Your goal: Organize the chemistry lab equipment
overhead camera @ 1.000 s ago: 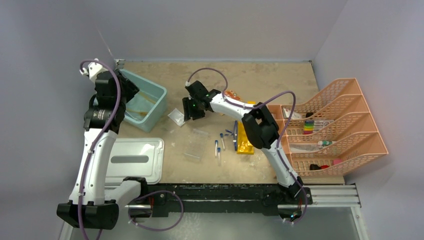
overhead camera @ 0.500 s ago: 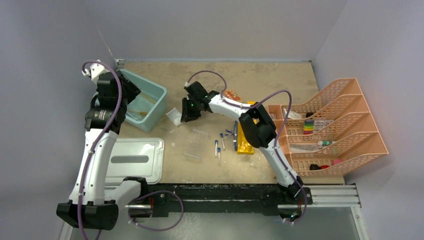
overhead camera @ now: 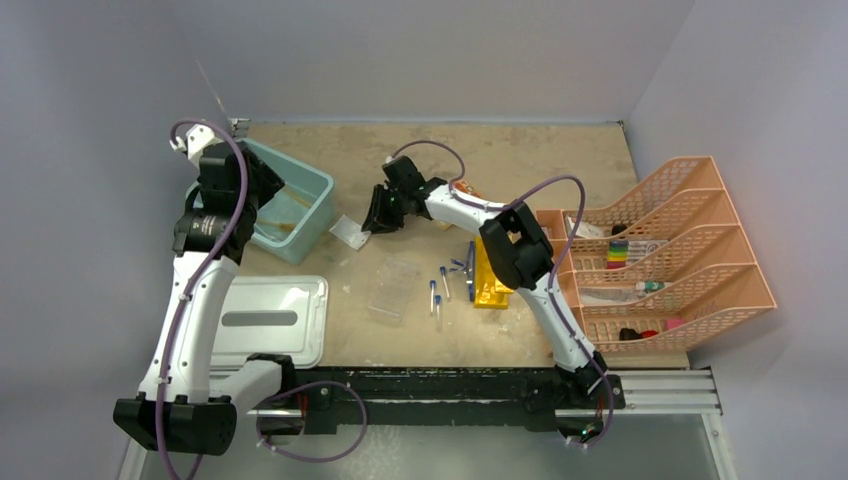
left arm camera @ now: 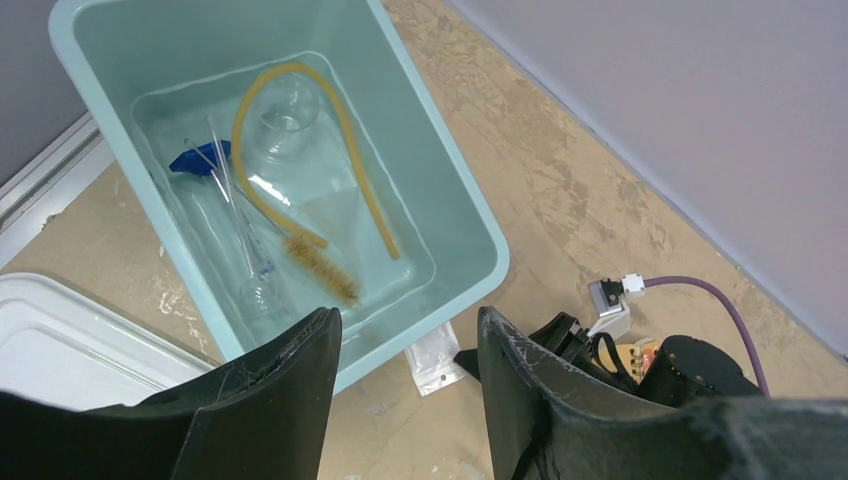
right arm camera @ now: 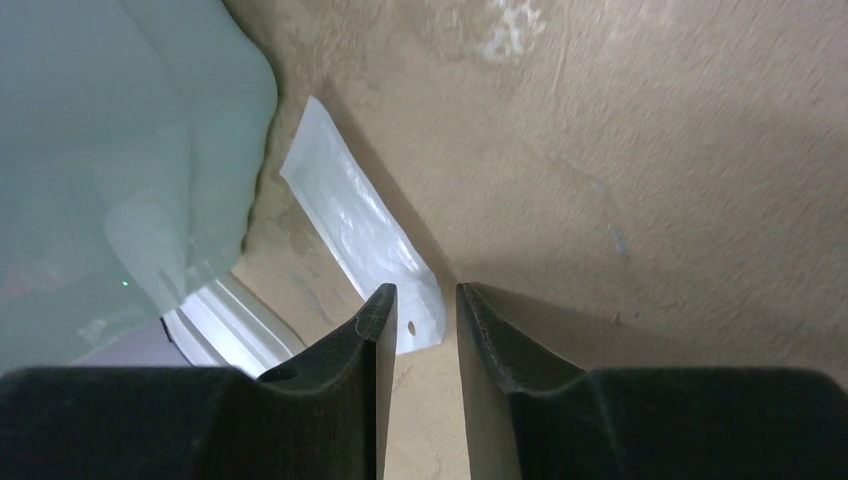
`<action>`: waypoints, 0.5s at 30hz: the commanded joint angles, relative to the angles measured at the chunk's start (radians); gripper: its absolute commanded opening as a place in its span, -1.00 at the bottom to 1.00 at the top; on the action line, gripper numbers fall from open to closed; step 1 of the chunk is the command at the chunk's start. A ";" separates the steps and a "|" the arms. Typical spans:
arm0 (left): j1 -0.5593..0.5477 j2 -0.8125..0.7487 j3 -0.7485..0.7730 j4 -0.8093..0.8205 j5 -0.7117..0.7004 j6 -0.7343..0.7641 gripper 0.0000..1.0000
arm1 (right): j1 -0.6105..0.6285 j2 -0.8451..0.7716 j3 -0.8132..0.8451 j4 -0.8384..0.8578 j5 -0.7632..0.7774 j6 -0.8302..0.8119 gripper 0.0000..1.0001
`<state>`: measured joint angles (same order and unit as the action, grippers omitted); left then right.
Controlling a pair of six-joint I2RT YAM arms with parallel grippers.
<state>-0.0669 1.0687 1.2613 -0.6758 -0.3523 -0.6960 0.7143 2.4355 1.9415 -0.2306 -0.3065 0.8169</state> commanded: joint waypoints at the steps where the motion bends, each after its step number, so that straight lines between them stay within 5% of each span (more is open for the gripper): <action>1: -0.004 0.006 0.029 0.018 -0.004 -0.009 0.03 | -0.011 0.078 0.045 -0.058 0.033 0.019 -0.41; 9: -0.005 0.021 0.031 0.022 0.013 -0.016 0.03 | -0.013 0.099 0.051 -0.013 -0.052 0.006 -0.64; 15: -0.004 0.019 0.029 0.022 0.016 -0.017 0.03 | -0.013 0.086 0.046 -0.035 -0.093 -0.032 -0.23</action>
<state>-0.0669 1.0931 1.2613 -0.6762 -0.3435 -0.6968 0.6975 2.4939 1.9980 -0.1776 -0.3977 0.8352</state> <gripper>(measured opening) 0.516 0.350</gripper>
